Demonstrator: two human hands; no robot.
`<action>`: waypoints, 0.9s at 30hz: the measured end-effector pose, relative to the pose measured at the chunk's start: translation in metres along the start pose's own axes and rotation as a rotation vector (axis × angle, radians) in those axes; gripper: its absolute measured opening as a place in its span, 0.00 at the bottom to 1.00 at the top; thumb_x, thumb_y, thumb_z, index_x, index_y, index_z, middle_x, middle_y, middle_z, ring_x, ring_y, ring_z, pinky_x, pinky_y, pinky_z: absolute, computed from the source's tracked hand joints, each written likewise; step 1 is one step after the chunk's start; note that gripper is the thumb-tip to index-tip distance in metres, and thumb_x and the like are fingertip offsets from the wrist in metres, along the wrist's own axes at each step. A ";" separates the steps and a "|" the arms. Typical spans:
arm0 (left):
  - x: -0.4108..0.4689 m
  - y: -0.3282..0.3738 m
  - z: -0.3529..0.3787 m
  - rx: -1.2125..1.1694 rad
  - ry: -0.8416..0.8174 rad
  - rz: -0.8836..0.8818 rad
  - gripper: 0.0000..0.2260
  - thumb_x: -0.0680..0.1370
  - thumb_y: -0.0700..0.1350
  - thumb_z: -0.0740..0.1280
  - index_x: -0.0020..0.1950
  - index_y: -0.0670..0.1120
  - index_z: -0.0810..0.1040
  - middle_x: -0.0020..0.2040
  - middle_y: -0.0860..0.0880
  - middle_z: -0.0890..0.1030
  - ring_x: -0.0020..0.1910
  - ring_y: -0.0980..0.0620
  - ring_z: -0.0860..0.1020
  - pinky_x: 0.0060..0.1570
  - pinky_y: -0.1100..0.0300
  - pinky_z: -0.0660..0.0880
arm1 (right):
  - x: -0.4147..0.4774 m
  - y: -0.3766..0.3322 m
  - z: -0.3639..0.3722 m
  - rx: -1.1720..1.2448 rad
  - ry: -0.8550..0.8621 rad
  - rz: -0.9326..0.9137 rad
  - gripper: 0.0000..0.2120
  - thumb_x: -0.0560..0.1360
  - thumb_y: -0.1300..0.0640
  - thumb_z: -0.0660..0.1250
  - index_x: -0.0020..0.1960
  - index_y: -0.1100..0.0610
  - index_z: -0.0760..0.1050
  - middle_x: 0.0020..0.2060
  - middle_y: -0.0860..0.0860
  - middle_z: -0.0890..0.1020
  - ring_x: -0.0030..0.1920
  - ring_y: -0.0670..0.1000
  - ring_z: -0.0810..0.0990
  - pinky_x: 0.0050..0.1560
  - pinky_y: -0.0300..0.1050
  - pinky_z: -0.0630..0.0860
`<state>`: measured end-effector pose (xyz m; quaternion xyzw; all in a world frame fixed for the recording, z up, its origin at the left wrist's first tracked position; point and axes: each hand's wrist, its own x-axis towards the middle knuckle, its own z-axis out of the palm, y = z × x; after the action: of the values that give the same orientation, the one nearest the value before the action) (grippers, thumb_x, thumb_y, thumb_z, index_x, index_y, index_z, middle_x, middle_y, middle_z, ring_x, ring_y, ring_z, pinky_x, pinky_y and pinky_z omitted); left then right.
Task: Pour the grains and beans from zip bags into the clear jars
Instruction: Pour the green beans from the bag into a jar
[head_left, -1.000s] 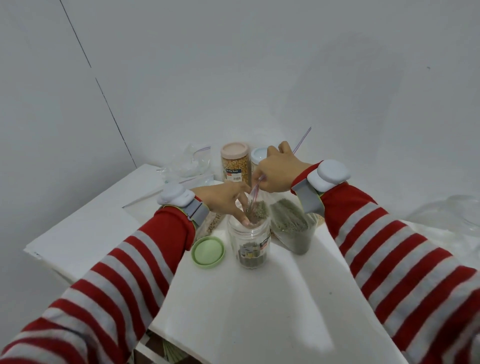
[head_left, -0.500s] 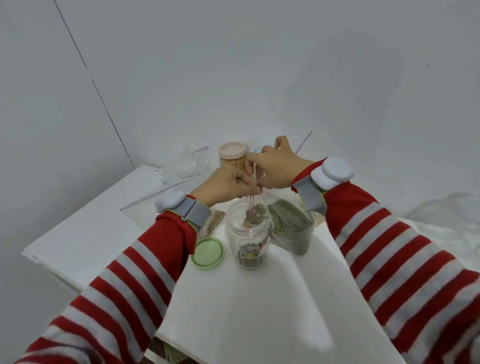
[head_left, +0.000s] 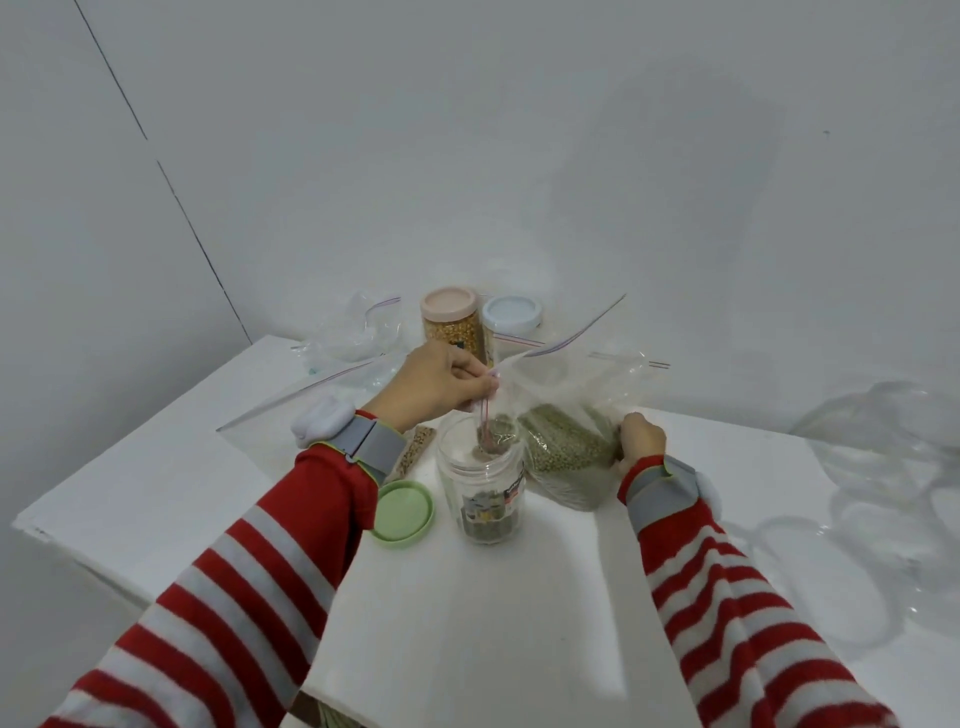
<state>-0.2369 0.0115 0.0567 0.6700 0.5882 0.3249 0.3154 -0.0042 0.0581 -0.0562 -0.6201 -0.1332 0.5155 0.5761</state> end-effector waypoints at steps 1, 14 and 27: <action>0.000 0.000 0.001 -0.006 -0.006 0.000 0.07 0.76 0.44 0.72 0.49 0.40 0.84 0.35 0.48 0.84 0.34 0.57 0.81 0.42 0.61 0.81 | -0.001 -0.005 0.001 0.022 -0.065 0.088 0.11 0.77 0.65 0.55 0.39 0.59 0.71 0.30 0.52 0.75 0.32 0.54 0.72 0.32 0.40 0.72; -0.005 -0.003 0.010 -0.096 -0.011 -0.006 0.10 0.81 0.46 0.65 0.51 0.40 0.80 0.45 0.43 0.85 0.40 0.51 0.81 0.40 0.63 0.81 | 0.028 -0.001 -0.003 0.184 -0.232 0.157 0.11 0.80 0.49 0.65 0.46 0.56 0.77 0.38 0.52 0.83 0.40 0.50 0.81 0.43 0.45 0.79; -0.009 -0.001 0.011 -0.089 -0.042 0.019 0.09 0.81 0.46 0.64 0.51 0.41 0.79 0.48 0.42 0.85 0.43 0.52 0.80 0.39 0.66 0.78 | 0.013 -0.008 0.003 -0.377 -0.170 -0.141 0.16 0.78 0.45 0.66 0.46 0.59 0.76 0.42 0.54 0.79 0.43 0.55 0.76 0.49 0.45 0.71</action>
<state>-0.2299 0.0020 0.0488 0.6676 0.5599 0.3397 0.3542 0.0027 0.0721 -0.0548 -0.6603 -0.3185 0.4904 0.4712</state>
